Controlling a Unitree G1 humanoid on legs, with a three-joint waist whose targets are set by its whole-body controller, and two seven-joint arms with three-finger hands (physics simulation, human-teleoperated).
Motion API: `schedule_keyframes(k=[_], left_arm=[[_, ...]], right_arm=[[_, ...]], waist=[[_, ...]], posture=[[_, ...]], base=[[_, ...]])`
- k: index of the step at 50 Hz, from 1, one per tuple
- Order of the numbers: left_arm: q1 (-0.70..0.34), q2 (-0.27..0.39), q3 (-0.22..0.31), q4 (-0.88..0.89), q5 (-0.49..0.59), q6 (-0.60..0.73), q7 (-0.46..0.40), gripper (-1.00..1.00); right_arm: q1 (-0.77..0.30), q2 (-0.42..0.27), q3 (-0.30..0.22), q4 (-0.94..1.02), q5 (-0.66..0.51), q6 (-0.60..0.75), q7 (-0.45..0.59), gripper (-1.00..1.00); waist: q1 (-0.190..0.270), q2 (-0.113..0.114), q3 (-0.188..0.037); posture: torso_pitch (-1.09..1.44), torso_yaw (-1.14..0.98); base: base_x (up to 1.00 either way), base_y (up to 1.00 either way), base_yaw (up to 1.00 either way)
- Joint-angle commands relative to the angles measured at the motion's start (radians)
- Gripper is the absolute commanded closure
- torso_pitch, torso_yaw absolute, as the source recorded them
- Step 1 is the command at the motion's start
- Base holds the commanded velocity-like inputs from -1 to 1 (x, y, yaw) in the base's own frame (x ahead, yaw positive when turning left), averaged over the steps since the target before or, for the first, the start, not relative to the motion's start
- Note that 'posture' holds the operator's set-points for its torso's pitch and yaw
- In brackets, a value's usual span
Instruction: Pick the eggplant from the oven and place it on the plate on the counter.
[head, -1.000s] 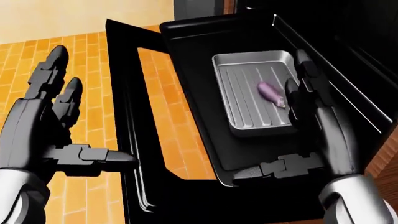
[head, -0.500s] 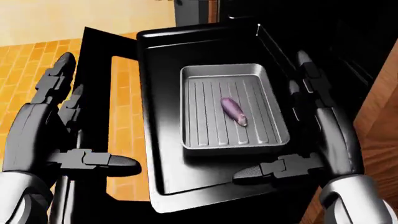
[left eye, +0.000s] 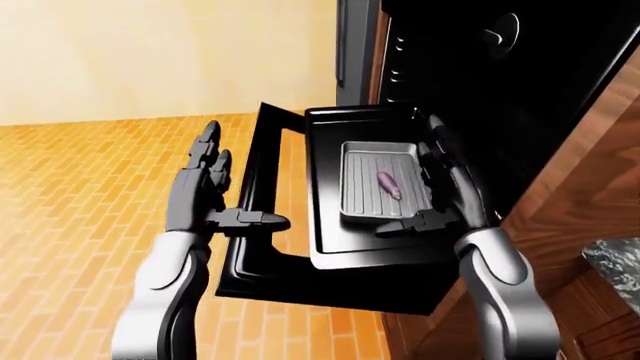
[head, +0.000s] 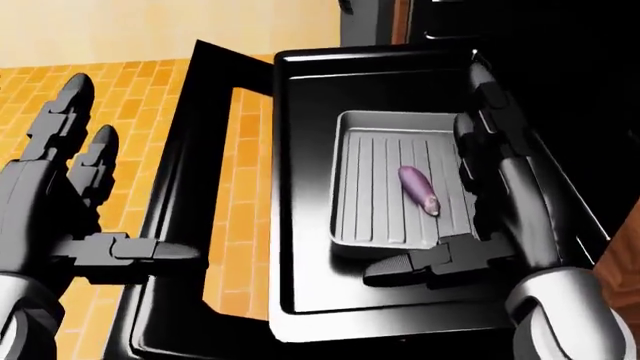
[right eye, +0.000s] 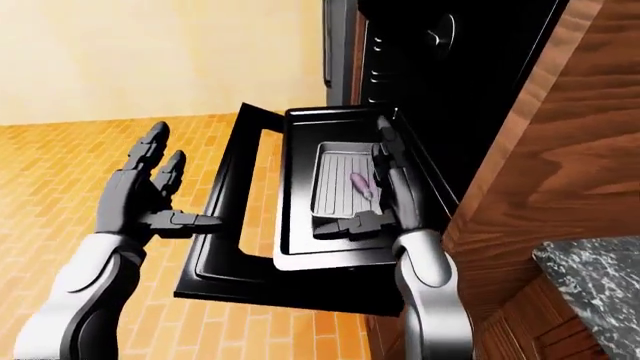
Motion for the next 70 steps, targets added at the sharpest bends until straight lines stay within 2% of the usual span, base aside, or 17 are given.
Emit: schedule_keyframes(k=[1,8,11,16,20,23,30,31,40,44,45,52,55,63,67,68,70], left_arm=[[-0.023,0.008,0.013,-0.046,-0.001,-0.025,0.004,-1.00],[-0.025,0.015,0.024,-0.044,-0.012,-0.025,0.004,-1.00],[-0.022,0.016,0.024,-0.038,-0.012,-0.033,0.004,-1.00],[-0.020,0.015,0.020,-0.037,-0.011,-0.037,0.005,-1.00],[-0.020,0.016,0.021,-0.037,-0.010,-0.036,0.004,-1.00],[-0.016,0.016,0.022,-0.045,-0.010,-0.033,0.004,-1.00],[-0.015,0.016,0.023,-0.050,-0.010,-0.031,0.003,-1.00],[-0.013,0.016,0.023,-0.049,-0.009,-0.032,0.001,-1.00],[-0.005,0.017,0.027,-0.013,-0.005,-0.069,-0.007,-1.00],[-0.001,0.020,0.036,-0.020,-0.010,-0.065,-0.010,-1.00],[-0.001,0.021,0.039,-0.021,-0.012,-0.064,-0.011,-1.00],[-0.004,0.024,0.040,-0.020,-0.014,-0.062,-0.008,-1.00],[-0.004,0.024,0.039,-0.021,-0.014,-0.063,-0.008,-1.00],[-0.007,0.025,0.039,-0.029,-0.014,-0.055,-0.005,-1.00],[-0.010,0.024,0.036,-0.031,-0.013,-0.053,-0.004,-1.00],[-0.010,0.024,0.036,-0.030,-0.013,-0.054,-0.004,-1.00],[-0.007,0.024,0.039,-0.035,-0.015,-0.052,-0.005,-1.00]], right_arm=[[-0.024,-0.003,0.006,-0.036,0.000,-0.034,0.001,-1.00],[-0.027,0.002,0.006,-0.035,0.003,-0.033,0.004,-1.00],[-0.024,0.005,0.005,-0.033,0.012,-0.038,0.004,-1.00],[-0.028,0.003,0.000,-0.029,0.018,-0.041,-0.004,-1.00],[-0.034,-0.002,-0.006,-0.028,0.024,-0.037,-0.013,-1.00],[-0.031,-0.003,-0.011,-0.030,0.030,-0.043,-0.016,-1.00],[-0.036,-0.012,-0.023,-0.048,0.042,-0.031,-0.027,-1.00],[-0.036,-0.014,-0.022,-0.042,0.040,-0.035,-0.028,-1.00],[-0.047,-0.009,-0.017,0.006,0.041,-0.069,-0.035,-1.00],[-0.054,-0.010,-0.008,0.001,0.037,-0.055,-0.041,-1.00],[-0.054,-0.009,-0.008,-0.002,0.037,-0.053,-0.042,-1.00],[-0.060,-0.011,-0.012,-0.004,0.038,-0.050,-0.042,-1.00],[-0.061,-0.013,-0.016,-0.016,0.040,-0.039,-0.043,-1.00],[-0.073,-0.020,-0.024,-0.014,0.046,-0.033,-0.044,-1.00],[-0.070,-0.023,-0.029,-0.016,0.050,-0.034,-0.045,-1.00],[-0.071,-0.023,-0.029,-0.017,0.051,-0.033,-0.045,-1.00],[-0.070,-0.023,-0.029,-0.026,0.052,-0.026,-0.047,-1.00]], waist=[[0.003,0.001,-0.015],[0.010,-0.013,-0.013],[0.018,-0.101,-0.028],[0.025,-0.090,-0.030],[0.007,0.011,-0.053],[0.016,0.007,-0.028],[0.019,-0.111,-0.036],[0.007,-0.073,-0.032],[0.012,-0.034,-0.003],[-0.011,0.030,-0.039],[-0.003,-0.008,-0.047],[0.022,-0.033,-0.022],[0.024,-0.101,-0.033],[0.008,-0.034,-0.015],[0.001,0.069,-0.040],[0.015,0.026,-0.028],[0.016,0.038,-0.024]], posture=[[0.00,0.00],[0.00,0.00],[0.00,0.00],[0.00,0.00],[0.00,0.00],[0.00,0.00],[0.00,0.00],[0.00,0.00],[0.00,0.00],[0.00,0.00],[0.00,0.00],[0.00,0.00],[0.00,0.00],[0.00,0.00],[0.00,0.00],[0.00,0.00],[0.00,0.00]], base=[[0.17,0.00,0.00],[0.19,0.05,0.00],[0.01,0.00,0.98],[0.00,0.04,0.60],[0.02,0.00,0.00],[0.11,0.00,0.00],[0.12,0.00,0.00],[0.15,0.00,0.00],[0.24,0.00,0.00],[0.00,0.00,0.00],[0.17,0.00,0.00],[0.23,0.00,0.00],[0.23,0.00,0.00],[0.24,0.00,0.00],[0.24,0.00,0.00],[0.23,0.00,0.00],[0.24,0.00,0.00]])
